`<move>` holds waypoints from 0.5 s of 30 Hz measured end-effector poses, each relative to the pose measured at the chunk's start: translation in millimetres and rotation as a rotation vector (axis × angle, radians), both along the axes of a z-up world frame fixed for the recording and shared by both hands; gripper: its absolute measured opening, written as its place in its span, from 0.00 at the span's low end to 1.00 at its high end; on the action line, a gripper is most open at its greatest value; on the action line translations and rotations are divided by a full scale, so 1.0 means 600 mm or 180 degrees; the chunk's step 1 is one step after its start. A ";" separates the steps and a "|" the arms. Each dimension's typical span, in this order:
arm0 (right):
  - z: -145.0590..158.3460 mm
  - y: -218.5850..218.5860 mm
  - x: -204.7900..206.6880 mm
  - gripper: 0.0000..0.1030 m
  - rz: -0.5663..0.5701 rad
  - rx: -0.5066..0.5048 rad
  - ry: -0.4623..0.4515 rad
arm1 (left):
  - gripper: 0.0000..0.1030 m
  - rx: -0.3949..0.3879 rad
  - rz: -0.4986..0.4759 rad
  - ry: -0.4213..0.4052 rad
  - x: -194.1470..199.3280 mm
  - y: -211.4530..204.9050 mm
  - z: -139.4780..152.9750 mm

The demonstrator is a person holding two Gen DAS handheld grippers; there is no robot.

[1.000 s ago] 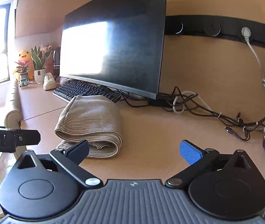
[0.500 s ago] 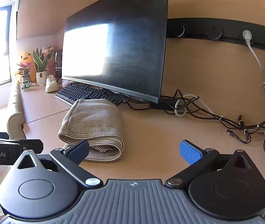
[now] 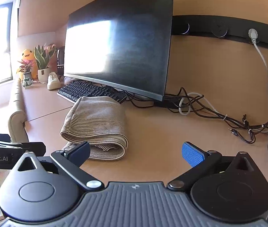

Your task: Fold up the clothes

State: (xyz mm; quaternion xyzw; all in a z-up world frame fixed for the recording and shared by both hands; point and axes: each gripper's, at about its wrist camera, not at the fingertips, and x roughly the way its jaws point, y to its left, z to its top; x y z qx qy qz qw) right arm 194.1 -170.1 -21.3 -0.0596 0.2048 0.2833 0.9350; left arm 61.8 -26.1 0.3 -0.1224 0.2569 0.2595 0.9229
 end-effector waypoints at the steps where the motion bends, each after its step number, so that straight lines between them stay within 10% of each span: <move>1: -0.001 0.000 0.000 1.00 0.0005 -0.0002 0.0003 | 1.00 0.0002 0.0002 -0.0001 0.000 0.000 0.000; 15: -0.003 0.004 0.003 1.00 0.0015 0.0002 0.0023 | 1.00 0.0030 0.0009 0.0017 0.003 0.000 0.001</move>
